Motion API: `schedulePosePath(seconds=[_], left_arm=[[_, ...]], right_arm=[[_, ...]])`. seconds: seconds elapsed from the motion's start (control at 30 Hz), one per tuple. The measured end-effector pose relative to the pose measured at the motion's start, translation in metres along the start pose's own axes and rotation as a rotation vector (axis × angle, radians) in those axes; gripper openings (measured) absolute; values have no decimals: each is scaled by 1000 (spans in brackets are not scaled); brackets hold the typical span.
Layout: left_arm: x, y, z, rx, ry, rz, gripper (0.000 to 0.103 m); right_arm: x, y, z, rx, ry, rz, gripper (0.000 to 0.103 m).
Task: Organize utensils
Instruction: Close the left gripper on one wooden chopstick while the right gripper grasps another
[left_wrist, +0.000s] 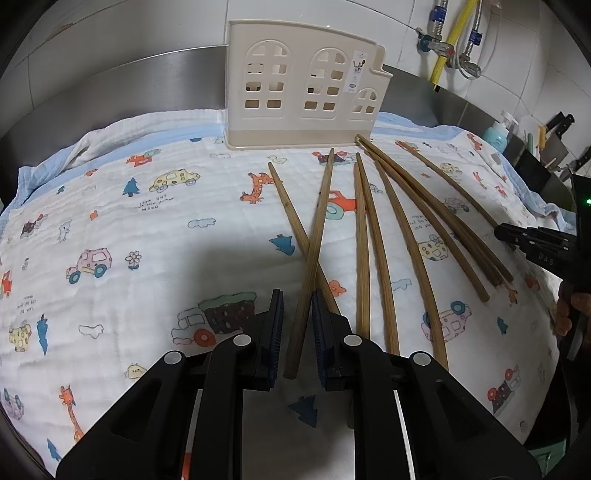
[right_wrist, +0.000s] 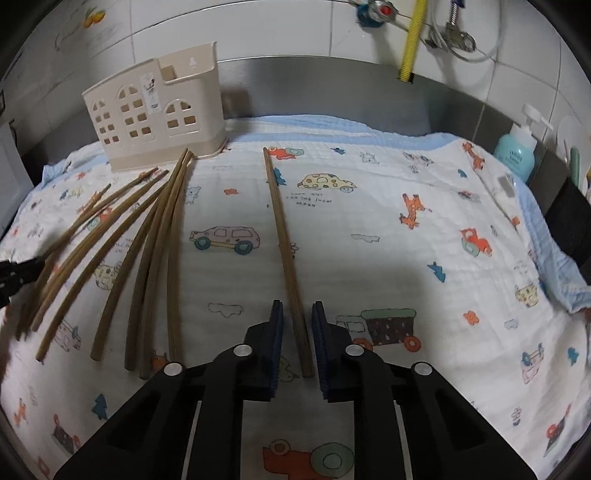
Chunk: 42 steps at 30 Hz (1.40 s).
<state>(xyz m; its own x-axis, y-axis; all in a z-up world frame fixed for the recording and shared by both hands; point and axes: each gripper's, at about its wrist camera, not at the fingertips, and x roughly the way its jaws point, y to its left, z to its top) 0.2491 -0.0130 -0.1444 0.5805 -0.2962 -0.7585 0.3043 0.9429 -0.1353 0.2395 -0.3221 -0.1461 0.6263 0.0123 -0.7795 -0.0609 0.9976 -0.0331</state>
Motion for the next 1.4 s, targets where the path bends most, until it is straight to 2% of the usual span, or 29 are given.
schedulePosePath(seconds=[0.17, 0.4, 0.6, 0.8, 0.9, 1.03, 1.07, 1.27, 1.33, 1.4], left_arm=[[-1, -2, 0, 7, -4, -1, 9], [-16, -2, 1, -4, -30, -18, 6], [-41, -7, 4, 2, -72, -26, 6], [-48, -13, -2, 21, -67, -16, 7], [-42, -6, -6, -7, -51, -18, 9], [-36, -1, -9, -20, -41, -21, 30], [-34, 0, -10, -23, -37, -27, 31], [-21, 0, -10, -18, -17, -29, 30], [-19, 1, -10, -27, -13, -43, 18], [-18, 3, -10, -35, -15, -51, 17]], right_arm=[[-5, -1, -2, 8, -18, 6, 7], [-36, 2, -1, 9, -78, 8, 6], [-72, 9, 5, -2, -148, 23, 6], [-92, 14, 6, 13, -187, 50, 6], [-92, 15, 5, 15, -186, 54, 6], [-91, 16, 6, 14, -190, 59, 6], [-91, 17, 7, 12, -192, 60, 6], [-89, 19, 9, 8, -194, 65, 6], [-89, 18, 9, 9, -194, 64, 6], [-89, 18, 10, 10, -195, 63, 6]])
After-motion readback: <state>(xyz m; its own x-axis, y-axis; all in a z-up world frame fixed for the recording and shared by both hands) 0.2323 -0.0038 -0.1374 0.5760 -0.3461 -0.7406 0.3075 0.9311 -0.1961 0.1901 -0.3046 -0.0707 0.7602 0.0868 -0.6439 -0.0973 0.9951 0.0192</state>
